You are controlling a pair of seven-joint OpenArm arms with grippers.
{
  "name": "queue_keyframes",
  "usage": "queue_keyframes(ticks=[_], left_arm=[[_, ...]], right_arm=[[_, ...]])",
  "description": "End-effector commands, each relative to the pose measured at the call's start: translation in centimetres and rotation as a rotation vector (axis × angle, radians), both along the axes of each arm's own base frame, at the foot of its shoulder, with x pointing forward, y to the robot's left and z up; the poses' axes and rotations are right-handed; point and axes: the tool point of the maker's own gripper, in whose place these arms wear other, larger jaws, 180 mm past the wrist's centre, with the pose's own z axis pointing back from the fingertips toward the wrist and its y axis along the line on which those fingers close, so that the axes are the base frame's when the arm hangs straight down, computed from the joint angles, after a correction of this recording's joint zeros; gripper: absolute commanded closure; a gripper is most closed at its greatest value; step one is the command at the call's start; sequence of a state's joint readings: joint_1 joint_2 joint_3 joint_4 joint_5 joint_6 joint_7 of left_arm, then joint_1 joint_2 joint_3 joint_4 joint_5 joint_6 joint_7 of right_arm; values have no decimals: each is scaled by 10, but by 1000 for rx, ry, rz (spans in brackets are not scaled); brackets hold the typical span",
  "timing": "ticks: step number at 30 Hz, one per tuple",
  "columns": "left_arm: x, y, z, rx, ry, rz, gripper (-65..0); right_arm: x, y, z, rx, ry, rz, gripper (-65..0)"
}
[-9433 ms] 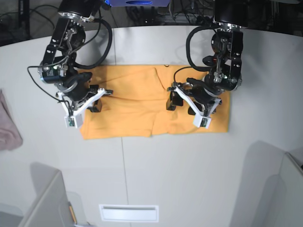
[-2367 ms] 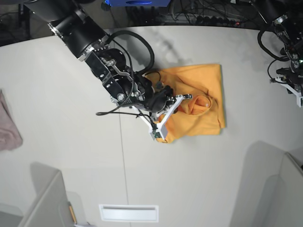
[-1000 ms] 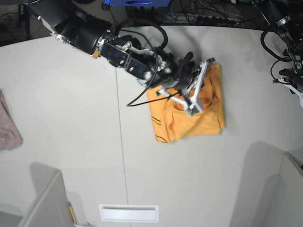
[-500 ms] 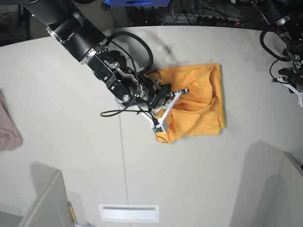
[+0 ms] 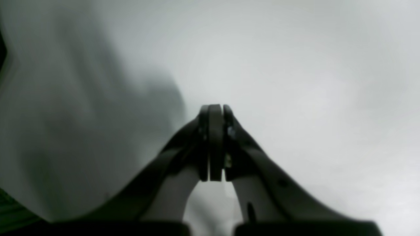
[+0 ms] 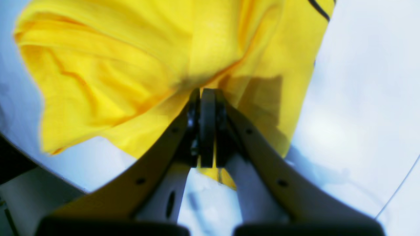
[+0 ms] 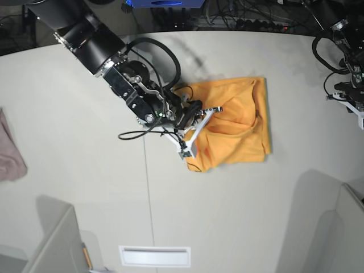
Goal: Fold the T-shirt properly
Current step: 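Fold the held end over the shirt with the right gripper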
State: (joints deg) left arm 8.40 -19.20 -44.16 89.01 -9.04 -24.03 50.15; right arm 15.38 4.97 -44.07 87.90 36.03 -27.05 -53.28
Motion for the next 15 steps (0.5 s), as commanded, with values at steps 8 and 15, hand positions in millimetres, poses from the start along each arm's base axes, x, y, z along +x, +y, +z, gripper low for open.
queue_keyframes(ticks=[8, 15], left_arm=[[7, 9, 16, 40, -37, -3, 0], [5, 9, 15, 40, -33, -3, 0]], right_arm=[[31, 28, 25, 66, -95, -20, 0], [38, 64, 47, 124, -109, 1, 0]])
